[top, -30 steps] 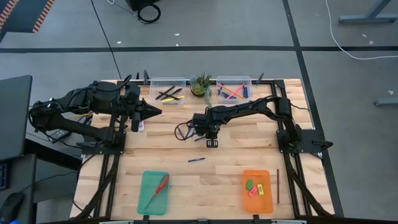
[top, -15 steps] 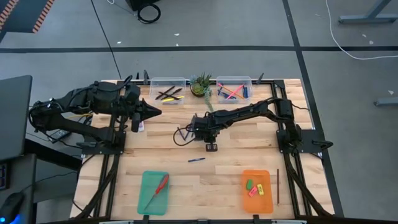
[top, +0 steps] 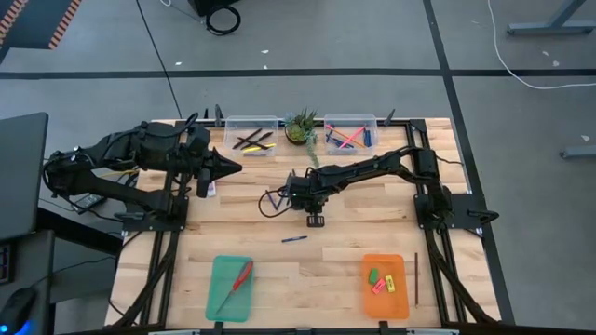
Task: Sort crayons/erasers/pens/pencils in bins
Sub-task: Put the blue crayon into the right transparent bin
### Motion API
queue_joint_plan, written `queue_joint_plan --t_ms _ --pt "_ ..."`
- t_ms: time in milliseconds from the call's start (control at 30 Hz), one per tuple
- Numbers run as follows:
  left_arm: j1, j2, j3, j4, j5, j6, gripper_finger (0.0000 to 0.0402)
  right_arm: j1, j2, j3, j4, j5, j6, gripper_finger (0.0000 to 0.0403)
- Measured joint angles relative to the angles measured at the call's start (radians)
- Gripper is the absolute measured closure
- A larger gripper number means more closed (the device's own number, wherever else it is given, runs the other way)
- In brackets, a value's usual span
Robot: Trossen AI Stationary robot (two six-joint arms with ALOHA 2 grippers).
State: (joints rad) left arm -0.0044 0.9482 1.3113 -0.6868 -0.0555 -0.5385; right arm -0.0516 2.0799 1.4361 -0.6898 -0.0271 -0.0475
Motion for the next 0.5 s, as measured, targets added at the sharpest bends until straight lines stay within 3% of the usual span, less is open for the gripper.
queue_joint_plan --t_ms 267,500 --pt "0.000 0.000 0.000 0.001 0.000 0.000 0.0393 0.002 0.007 0.049 -0.047 -0.014 0.012 0.0373" --pt "0.000 -0.002 0.000 0.001 0.000 0.008 0.0382 -0.016 0.007 0.196 -0.185 -0.022 0.021 0.0374"
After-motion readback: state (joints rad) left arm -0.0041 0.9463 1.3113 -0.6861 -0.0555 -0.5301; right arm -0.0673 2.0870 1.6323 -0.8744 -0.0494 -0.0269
